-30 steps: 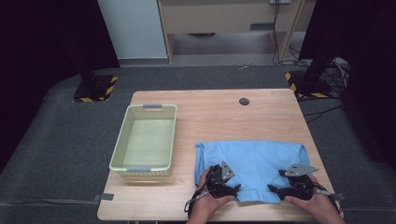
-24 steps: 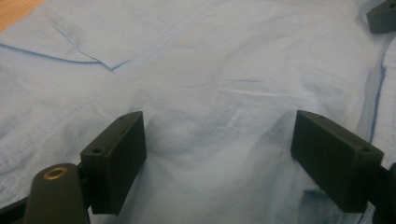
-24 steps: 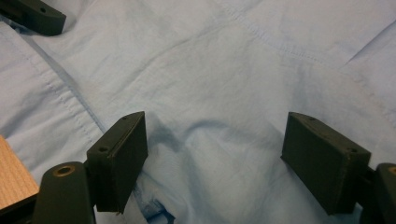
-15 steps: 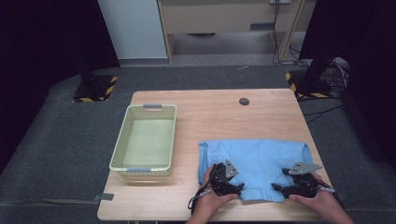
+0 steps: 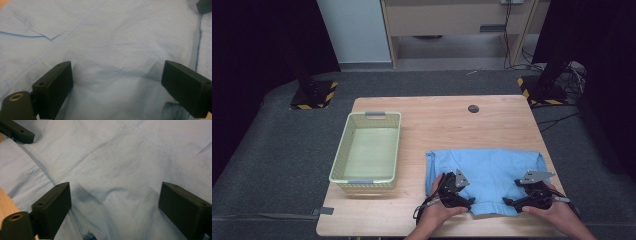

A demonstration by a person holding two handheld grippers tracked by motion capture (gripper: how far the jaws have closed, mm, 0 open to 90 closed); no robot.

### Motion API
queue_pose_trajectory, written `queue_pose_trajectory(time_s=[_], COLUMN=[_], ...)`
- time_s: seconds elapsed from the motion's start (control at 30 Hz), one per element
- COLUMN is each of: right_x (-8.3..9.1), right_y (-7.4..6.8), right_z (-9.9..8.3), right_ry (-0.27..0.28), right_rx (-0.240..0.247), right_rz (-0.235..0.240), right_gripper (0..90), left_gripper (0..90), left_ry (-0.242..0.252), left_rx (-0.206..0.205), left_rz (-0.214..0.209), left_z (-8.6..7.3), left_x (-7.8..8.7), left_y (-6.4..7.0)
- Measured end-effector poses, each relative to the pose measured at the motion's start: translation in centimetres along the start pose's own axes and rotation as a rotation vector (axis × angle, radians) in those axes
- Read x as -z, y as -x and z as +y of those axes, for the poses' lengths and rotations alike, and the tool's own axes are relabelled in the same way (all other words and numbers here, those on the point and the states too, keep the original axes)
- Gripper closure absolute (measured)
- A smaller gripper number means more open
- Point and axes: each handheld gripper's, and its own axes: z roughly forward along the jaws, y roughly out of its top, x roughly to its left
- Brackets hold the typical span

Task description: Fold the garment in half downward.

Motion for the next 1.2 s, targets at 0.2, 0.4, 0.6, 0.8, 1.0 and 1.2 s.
queue_pose_trajectory(time_s=[0.2, 0.4, 0.6, 0.8, 1.0, 1.2], right_x=[1.4, 2.9, 3.3, 2.8, 1.8, 0.3], right_y=[-1.0, -1.5, -2.5, -3.9, -5.7, -7.1], right_z=[2.4, 5.3, 7.4, 8.9, 10.4, 11.5], right_ry=[0.007, 0.033, 0.031, 0.031, 0.026, 0.022], right_rx=[0.068, 0.073, 0.105, 0.146, 0.190, 0.215], right_rz=[-0.002, -0.016, 0.000, 0.012, 0.029, 0.057], right_gripper=[6.8, 8.2, 5.1, 5.4, 7.2, 6.8], left_gripper=[3.2, 3.5, 3.7, 4.0, 3.5, 3.4], left_ry=[-0.021, -0.009, 0.008, 0.008, 0.020, 0.021], left_rx=[-0.036, -0.046, -0.029, 0.012, 0.013, 0.043], left_rz=[-0.024, -0.015, 0.007, 0.026, 0.043, 0.062], left_z=[2.5, 5.7, 7.8, 9.0, 9.8, 9.9], left_x=[1.7, 3.9, 5.9, 6.8, 7.3, 7.3], left_y=[-1.0, -2.7, -4.6, -6.1, -7.3, -8.5])
